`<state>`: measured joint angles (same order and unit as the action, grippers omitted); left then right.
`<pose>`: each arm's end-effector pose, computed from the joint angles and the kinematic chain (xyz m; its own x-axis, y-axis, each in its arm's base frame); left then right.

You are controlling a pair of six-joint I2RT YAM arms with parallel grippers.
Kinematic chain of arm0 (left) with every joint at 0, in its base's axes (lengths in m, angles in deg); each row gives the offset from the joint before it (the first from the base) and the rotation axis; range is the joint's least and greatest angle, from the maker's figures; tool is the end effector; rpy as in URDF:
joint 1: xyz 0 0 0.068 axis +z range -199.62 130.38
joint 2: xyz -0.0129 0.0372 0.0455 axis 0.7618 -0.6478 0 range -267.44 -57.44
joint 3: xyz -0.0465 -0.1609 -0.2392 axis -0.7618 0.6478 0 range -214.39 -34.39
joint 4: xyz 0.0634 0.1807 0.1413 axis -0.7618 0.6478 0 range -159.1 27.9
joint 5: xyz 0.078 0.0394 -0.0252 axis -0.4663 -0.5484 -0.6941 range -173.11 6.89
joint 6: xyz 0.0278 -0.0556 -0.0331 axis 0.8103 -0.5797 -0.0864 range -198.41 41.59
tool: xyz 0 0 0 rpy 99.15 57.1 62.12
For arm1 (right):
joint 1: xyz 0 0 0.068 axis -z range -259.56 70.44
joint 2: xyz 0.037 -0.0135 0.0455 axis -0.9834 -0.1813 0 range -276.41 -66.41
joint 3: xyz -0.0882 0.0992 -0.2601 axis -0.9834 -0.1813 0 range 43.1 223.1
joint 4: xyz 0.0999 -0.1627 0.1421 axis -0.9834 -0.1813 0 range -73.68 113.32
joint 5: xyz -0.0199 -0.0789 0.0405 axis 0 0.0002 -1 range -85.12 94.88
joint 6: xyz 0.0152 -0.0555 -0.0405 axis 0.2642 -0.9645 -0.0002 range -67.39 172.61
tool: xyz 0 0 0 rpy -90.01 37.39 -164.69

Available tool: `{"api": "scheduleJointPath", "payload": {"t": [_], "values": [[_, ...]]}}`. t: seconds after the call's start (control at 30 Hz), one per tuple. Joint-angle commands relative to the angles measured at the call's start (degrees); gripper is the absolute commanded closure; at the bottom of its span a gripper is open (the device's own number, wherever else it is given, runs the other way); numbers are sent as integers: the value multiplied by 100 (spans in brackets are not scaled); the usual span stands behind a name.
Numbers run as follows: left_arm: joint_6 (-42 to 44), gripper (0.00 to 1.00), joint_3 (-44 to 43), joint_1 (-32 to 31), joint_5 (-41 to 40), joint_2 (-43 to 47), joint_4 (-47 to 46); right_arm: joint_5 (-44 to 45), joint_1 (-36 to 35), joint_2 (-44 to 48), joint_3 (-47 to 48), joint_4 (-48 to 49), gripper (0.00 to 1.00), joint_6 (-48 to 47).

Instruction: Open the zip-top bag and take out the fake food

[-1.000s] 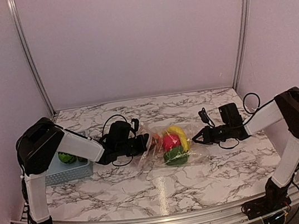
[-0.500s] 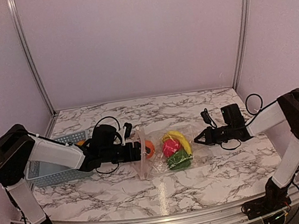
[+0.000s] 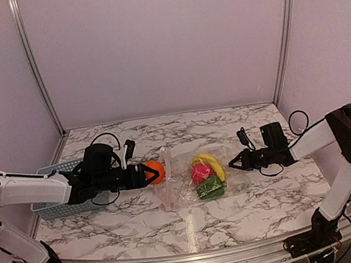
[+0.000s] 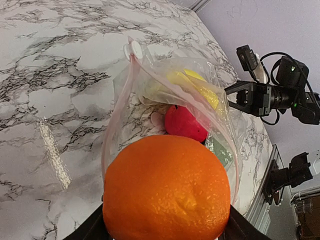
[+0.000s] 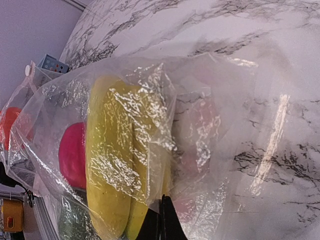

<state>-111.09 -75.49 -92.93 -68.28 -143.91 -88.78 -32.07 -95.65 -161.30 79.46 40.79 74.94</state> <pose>0.2202 -0.2278 0.2263 -0.7142 -0.0443 -0.6986 0.5289 0.6195 -0.5801 0.2792 0.1166 0.1613 -0.8334 0.0756 -0.5475 -0.3679 0.6633 0.6516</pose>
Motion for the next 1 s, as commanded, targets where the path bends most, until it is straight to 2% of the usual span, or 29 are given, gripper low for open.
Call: {"api": "scheduleJointPath", "payload": {"t": [0.0, 0.2, 0.43, 0.63, 0.73, 0.97], "values": [[-240, 42, 201, 559, 148, 716, 510, 72, 72, 59, 57, -20, 100, -33], [-642, 42, 445, 1582, -127, 1867, 1376, 63, 76, 128, 48, -18, 100, -38], [-785, 40, 900, 3387, -461, 2943, 2443, -31, 74, 112, 46, 41, 100, -9], [-888, 36, 1184, 4531, -688, 3178, 2796, -83, 72, 46, 65, 58, 100, -22], [-927, 35, 1309, 4913, -807, 3128, 2783, -84, 72, 50, 64, 76, 100, -22], [-937, 27, 1399, 5387, -865, 2814, 2571, -165, 74, 27, 64, 80, 100, -24]]}}
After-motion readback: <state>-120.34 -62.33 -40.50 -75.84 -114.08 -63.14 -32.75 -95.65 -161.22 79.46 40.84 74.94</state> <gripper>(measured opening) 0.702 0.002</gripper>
